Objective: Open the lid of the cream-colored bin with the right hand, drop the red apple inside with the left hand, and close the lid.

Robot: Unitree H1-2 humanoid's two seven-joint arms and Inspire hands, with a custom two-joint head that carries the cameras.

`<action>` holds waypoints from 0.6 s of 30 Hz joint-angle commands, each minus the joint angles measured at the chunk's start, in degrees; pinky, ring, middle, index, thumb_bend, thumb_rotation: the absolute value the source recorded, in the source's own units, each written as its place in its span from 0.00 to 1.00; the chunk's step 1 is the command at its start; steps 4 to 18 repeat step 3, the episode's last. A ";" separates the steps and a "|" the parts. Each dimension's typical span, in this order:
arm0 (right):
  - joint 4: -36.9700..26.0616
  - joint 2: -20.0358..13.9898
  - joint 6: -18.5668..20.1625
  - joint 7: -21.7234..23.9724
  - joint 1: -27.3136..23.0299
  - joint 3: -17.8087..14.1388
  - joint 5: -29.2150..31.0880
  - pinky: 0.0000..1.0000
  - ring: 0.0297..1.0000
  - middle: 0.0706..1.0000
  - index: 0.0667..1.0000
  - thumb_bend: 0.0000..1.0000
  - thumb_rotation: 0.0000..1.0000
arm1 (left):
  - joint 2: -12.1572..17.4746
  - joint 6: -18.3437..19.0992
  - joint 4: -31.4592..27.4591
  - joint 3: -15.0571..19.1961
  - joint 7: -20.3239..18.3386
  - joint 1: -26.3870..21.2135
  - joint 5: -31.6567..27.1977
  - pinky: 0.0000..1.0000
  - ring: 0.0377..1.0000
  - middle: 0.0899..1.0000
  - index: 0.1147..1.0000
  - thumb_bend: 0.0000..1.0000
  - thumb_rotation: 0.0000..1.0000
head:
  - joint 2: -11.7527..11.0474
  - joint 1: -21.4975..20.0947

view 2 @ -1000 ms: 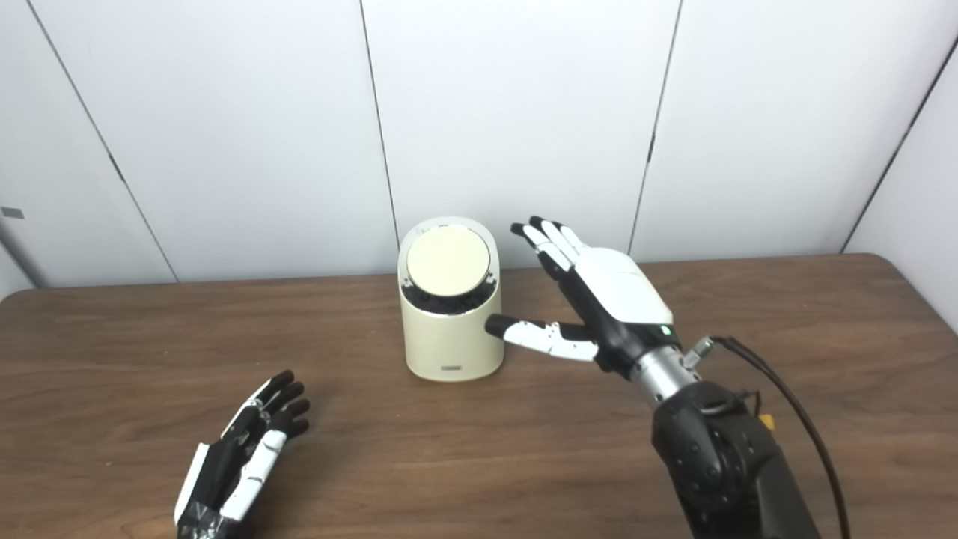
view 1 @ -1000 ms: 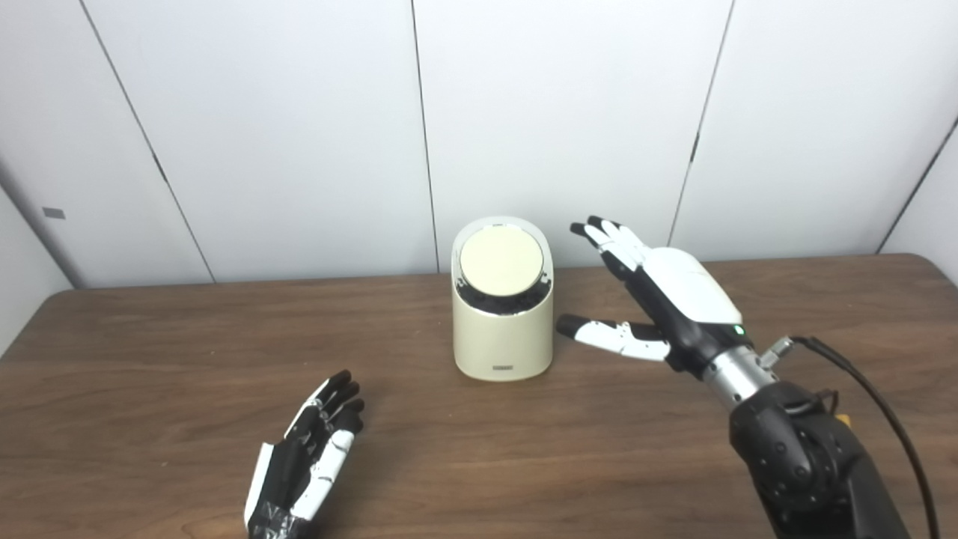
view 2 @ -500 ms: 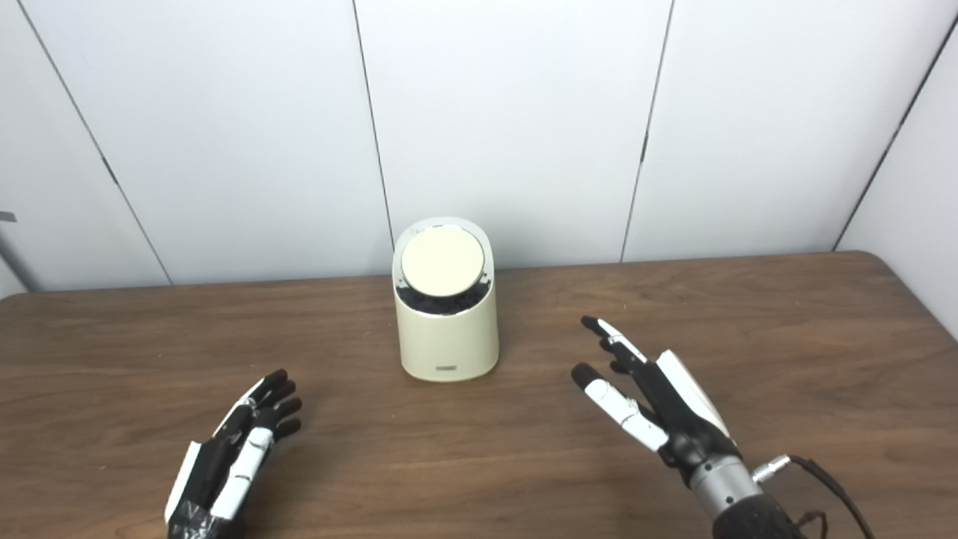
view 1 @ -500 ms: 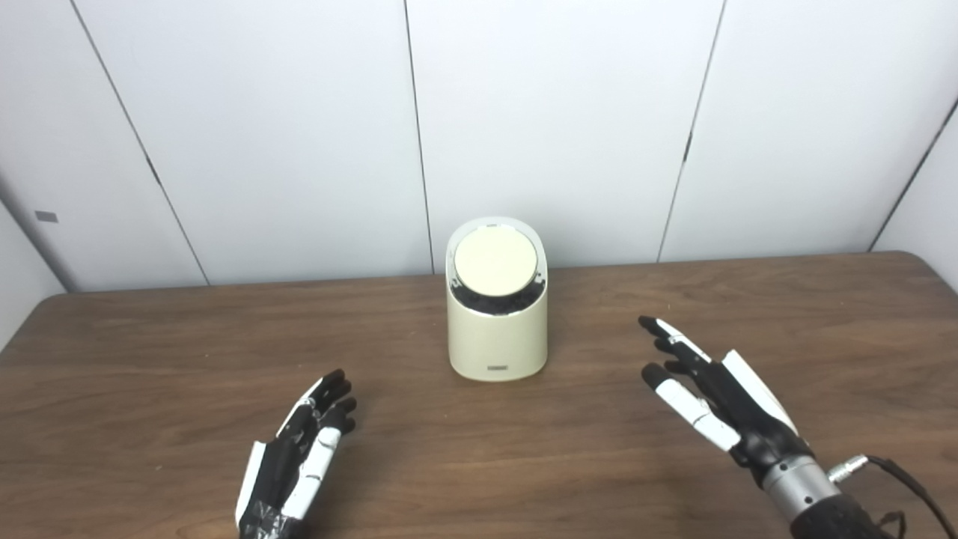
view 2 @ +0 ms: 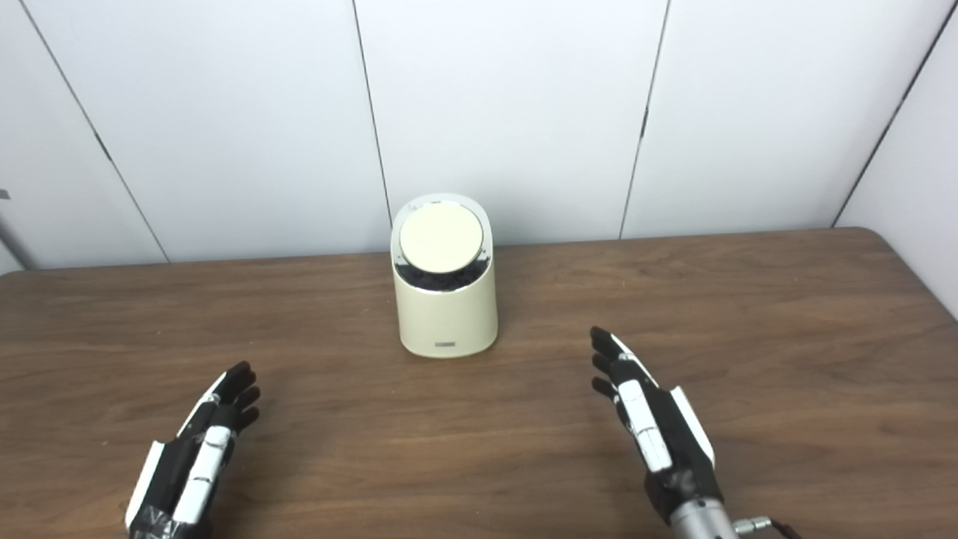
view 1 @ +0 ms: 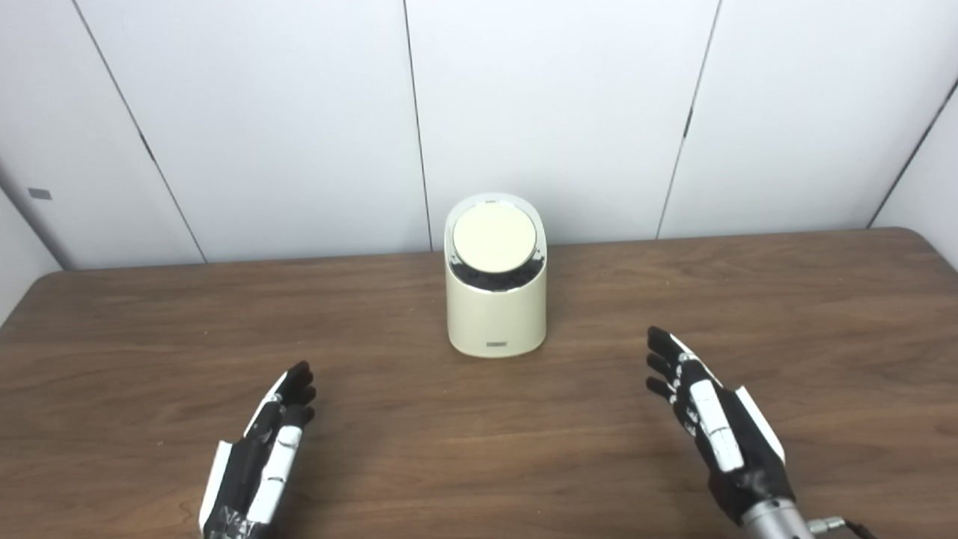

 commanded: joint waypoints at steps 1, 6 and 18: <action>-0.68 -0.25 -5.42 -1.43 -0.61 0.29 0.45 0.90 0.94 0.94 0.91 0.52 0.98 | -0.02 -3.08 -0.59 0.34 0.37 1.66 -0.45 0.92 0.92 0.93 0.94 0.51 0.78 | 0.07 -0.08; -0.03 0.04 -6.71 -2.49 0.01 0.41 0.54 0.90 0.94 0.95 0.92 0.54 0.96 | -0.44 -3.97 0.13 0.74 0.91 2.40 -0.05 0.91 0.91 0.92 0.93 0.52 0.77 | 0.07 -0.10; -0.03 0.04 -6.71 -2.49 0.01 0.41 0.54 0.90 0.94 0.95 0.92 0.54 0.96 | -0.44 -3.97 0.13 0.74 0.91 2.40 -0.05 0.91 0.91 0.92 0.93 0.52 0.77 | 0.07 -0.10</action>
